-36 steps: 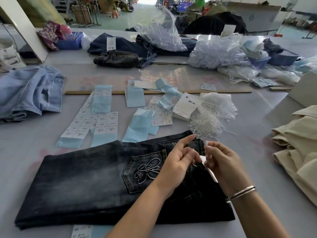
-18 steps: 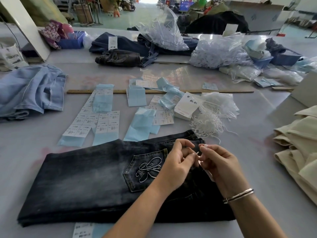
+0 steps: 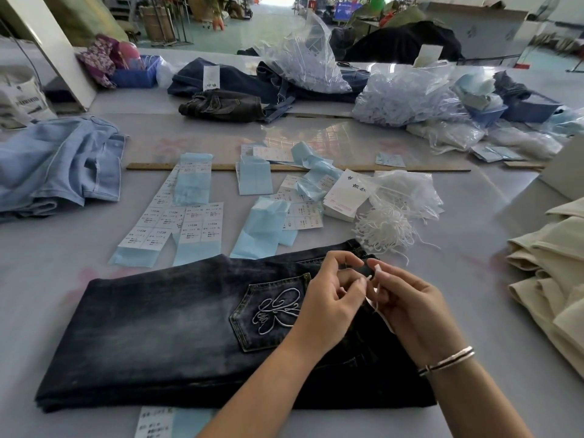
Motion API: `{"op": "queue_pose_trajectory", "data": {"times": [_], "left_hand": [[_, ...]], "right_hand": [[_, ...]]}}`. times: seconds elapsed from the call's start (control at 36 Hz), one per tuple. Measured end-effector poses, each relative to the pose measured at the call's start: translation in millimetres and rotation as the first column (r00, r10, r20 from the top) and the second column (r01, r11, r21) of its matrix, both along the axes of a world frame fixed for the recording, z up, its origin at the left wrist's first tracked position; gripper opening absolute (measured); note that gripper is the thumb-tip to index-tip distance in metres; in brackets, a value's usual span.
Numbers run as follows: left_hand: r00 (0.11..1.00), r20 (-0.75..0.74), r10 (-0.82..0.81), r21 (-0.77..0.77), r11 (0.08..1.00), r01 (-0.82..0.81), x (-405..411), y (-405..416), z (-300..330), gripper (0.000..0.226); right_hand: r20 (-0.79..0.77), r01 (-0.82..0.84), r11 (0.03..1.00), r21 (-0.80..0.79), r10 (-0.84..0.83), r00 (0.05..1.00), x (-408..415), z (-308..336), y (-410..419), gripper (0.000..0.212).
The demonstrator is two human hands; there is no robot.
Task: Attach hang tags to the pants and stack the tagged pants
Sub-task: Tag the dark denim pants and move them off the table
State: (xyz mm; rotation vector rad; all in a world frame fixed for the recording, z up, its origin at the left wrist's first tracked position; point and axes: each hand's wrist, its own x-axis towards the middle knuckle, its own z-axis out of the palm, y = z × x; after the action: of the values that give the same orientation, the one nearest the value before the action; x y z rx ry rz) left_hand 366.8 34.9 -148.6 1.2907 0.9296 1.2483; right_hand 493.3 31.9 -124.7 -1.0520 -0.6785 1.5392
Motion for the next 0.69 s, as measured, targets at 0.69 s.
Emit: {"op": "queue_pose_trajectory", "data": {"times": [0.69], "left_hand": [[0.996, 0.082, 0.028, 0.06, 0.998, -0.033, 14.3, -0.9, -2.9, 0.014]], "right_hand": [[-0.093, 0.087, 0.993, -0.075, -0.094, 0.991, -10.7, 0.0, 0.2, 0.028]]}}
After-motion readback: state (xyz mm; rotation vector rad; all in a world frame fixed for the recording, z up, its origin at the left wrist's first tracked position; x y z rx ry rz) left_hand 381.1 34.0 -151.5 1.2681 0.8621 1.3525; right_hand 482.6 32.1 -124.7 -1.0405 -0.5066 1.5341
